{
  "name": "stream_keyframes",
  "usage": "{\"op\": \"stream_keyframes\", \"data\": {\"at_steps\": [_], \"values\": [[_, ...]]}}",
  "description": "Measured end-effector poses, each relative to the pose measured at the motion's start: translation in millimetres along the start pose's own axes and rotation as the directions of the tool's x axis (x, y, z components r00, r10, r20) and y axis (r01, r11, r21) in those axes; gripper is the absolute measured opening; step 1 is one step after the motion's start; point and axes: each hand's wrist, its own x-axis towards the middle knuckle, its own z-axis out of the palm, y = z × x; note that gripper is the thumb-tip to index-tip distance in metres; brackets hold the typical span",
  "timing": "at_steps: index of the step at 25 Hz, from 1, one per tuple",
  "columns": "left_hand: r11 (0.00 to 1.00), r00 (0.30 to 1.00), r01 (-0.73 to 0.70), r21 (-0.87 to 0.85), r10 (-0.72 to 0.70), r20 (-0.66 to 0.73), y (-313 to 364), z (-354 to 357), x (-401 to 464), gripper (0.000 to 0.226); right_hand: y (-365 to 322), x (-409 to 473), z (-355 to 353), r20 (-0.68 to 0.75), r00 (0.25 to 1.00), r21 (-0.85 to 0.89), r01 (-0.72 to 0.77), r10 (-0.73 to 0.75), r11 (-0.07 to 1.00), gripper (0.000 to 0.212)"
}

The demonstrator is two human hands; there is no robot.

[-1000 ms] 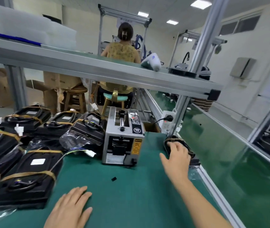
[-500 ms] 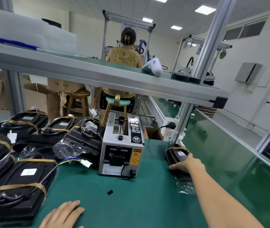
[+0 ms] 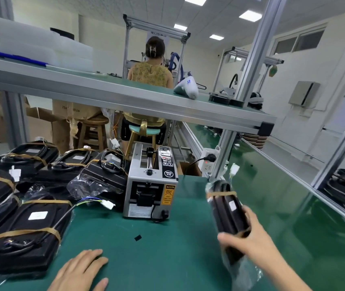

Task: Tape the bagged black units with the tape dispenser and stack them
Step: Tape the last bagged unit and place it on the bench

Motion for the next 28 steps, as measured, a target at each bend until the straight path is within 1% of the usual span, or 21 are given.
{"op": "stream_keyframes", "data": {"at_steps": [1, 2, 3, 4, 5, 6, 7, 8, 9, 11, 13, 14, 15, 16, 18, 20, 22, 24, 25, 26, 28], "values": [[0.999, 1.0, -0.014, -0.049, 0.013, -0.018, 5, -2, 0, 0.05, -1, -23, 8, 0.068, 0.996, 0.047, 0.053, -0.056, 0.997, 0.114], [0.989, 0.998, 0.009, -0.15, -0.018, -0.063, 16, -5, 1, 0.052, -3, -43, 21, 0.134, 0.985, 0.068, 0.096, -0.105, 0.993, 0.118], [0.94, 0.99, 0.068, -0.336, -0.104, -0.091, 32, -11, 3, 0.054, -5, -59, 36, 0.178, 0.973, 0.068, 0.136, -0.146, 0.988, 0.124], [0.819, 0.985, 0.129, -0.559, -0.17, -0.022, 53, -20, 9, 0.056, -9, -70, 55, 0.196, 0.962, 0.066, 0.182, -0.192, 0.981, 0.129], [0.625, 0.977, 0.172, -0.762, -0.207, 0.051, 71, -27, 15, 0.061, -15, -80, 75, 0.194, 0.95, 0.079, 0.234, -0.246, 0.969, 0.132], [0.452, 0.972, 0.191, -0.871, -0.21, 0.104, 86, -34, 22, 0.071, -23, -88, 94, 0.179, 0.938, 0.107, 0.282, -0.297, 0.953, 0.133], [0.347, 0.97, 0.171, -0.922, -0.223, 0.096, 95, -40, 28, 0.075, -32, -94, 113, 0.149, 0.929, 0.135, 0.321, -0.339, 0.938, 0.133], [0.298, 0.965, 0.132, -0.945, -0.257, 0.054, 102, -49, 34, 0.074, -41, -98, 129, 0.119, 0.925, 0.156, 0.343, -0.362, 0.926, 0.134], [0.29, 0.956, 0.098, -0.952, -0.295, 0.009, 103, -59, 39, 0.07, -49, -100, 141, 0.108, 0.919, 0.178, 0.357, -0.378, 0.917, 0.135], [0.35, 0.948, 0.035, -0.936, -0.308, -0.08, 91, -78, 43, 0.062, -63, -97, 151, 0.146, 0.891, 0.249, 0.388, -0.43, 0.887, 0.127], [0.385, 0.956, -0.011, -0.923, -0.266, -0.122, 69, -94, 41, 0.064, -73, -85, 145, 0.175, 0.859, 0.392, 0.388, -0.481, 0.834, 0.092], [0.403, 0.965, -0.007, -0.915, -0.236, -0.111, 58, -100, 39, 0.066, -79, -78, 139, 0.168, 0.867, 0.498, 0.336, -0.469, 0.799, 0.074], [0.43, 0.976, 0.006, -0.903, -0.2, -0.089, 48, -103, 36, 0.067, -86, -70, 134, 0.168, 0.881, 0.593, 0.268, -0.442, 0.759, 0.061], [0.465, 0.986, 0.015, -0.885, -0.155, -0.064, 42, -104, 33, 0.067, -93, -62, 130, 0.182, 0.881, 0.642, 0.23, -0.437, 0.732, 0.055], [0.516, 0.997, 0.03, -0.856, -0.077, -0.012, 39, -100, 28, 0.066, -110, -54, 131, 0.254, 0.826, 0.607, 0.27, -0.504, 0.748, 0.058], [0.514, 0.999, 0.046, -0.857, -0.04, 0.029, 42, -93, 26, 0.069, -122, -54, 136, 0.356, 0.765, 0.529, 0.309, -0.537, 0.79, 0.068], [0.496, 0.998, 0.06, -0.866, -0.041, 0.046, 43, -88, 27, 0.072, -122, -58, 142, 0.362, 0.755, 0.482, 0.35, -0.546, 0.803, 0.076], [0.47, 0.998, 0.065, -0.88, -0.047, 0.048, 41, -86, 30, 0.069, -116, -65, 148, 0.257, 0.798, 0.438, 0.407, -0.546, 0.801, 0.087], [0.456, 0.998, 0.064, -0.888, -0.05, 0.046, 40, -85, 31, 0.068, -113, -69, 153, 0.176, 0.809, 0.37, 0.473, -0.561, 0.799, 0.094], [0.44, 0.997, 0.076, -0.895, -0.058, 0.056, 37, -85, 31, 0.071, -110, -74, 158, 0.09, 0.809, 0.293, 0.536, -0.581, 0.792, 0.1], [0.399, 0.993, 0.118, -0.909, -0.063, 0.101, 33, -87, 30, 0.085, -107, -80, 168, -0.037, 0.8, 0.212, 0.591, -0.598, 0.778, 0.11]]}}
